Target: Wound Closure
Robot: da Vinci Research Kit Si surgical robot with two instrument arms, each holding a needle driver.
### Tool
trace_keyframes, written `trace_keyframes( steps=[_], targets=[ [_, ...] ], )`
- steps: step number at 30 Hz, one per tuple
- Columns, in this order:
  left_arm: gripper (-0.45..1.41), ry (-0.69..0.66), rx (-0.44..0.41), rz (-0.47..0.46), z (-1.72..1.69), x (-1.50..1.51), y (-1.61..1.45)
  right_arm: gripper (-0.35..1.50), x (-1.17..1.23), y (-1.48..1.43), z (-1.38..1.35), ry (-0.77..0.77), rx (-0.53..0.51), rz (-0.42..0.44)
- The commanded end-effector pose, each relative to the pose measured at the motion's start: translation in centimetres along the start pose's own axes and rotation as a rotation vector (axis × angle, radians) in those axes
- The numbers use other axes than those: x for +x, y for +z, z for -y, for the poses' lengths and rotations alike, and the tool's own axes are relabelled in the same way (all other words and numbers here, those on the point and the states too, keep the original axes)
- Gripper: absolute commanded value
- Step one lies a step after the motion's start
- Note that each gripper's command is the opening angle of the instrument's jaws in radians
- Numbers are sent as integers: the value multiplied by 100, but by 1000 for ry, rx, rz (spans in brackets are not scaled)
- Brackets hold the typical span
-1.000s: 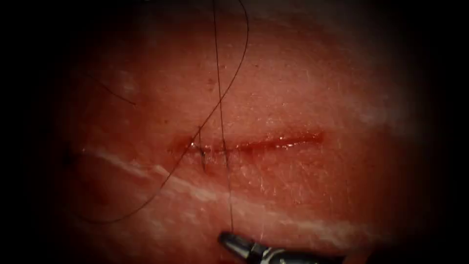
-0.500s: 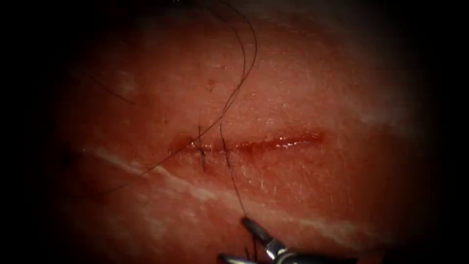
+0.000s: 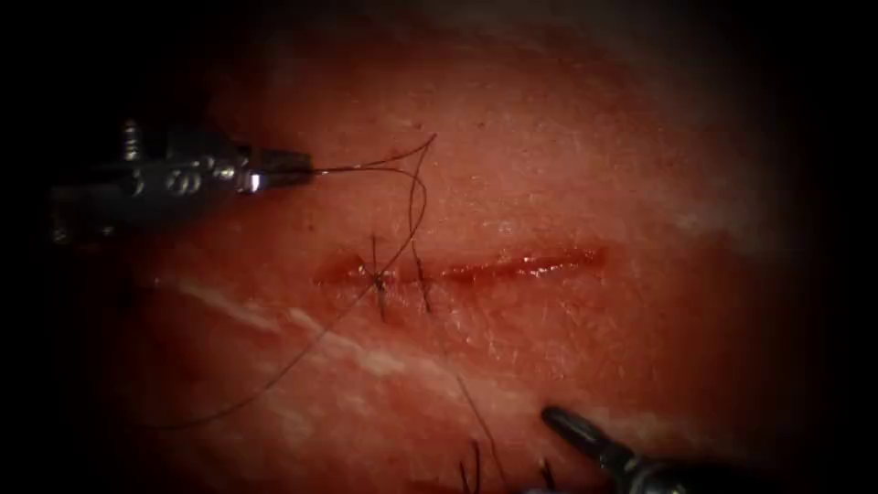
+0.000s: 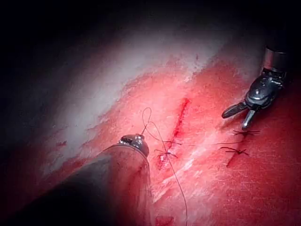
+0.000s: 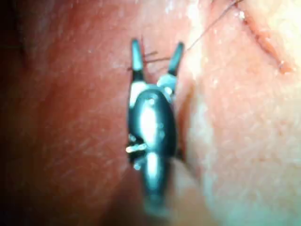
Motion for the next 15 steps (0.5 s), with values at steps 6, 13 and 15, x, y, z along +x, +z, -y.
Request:
trace_keyframes(
  steps=[6,13,15],
  targets=[
    [-45,-4,-6,-2,7,-1,11,111,-3,5,1,1,-3,4],
    [-45,-21,-35,-58,-26,18,-7,110,16,5,-17,-19,2,15],
    [-45,-42,-70,-97,-33,23,-14,108,24,6,-25,-28,4,22]
  ],
)
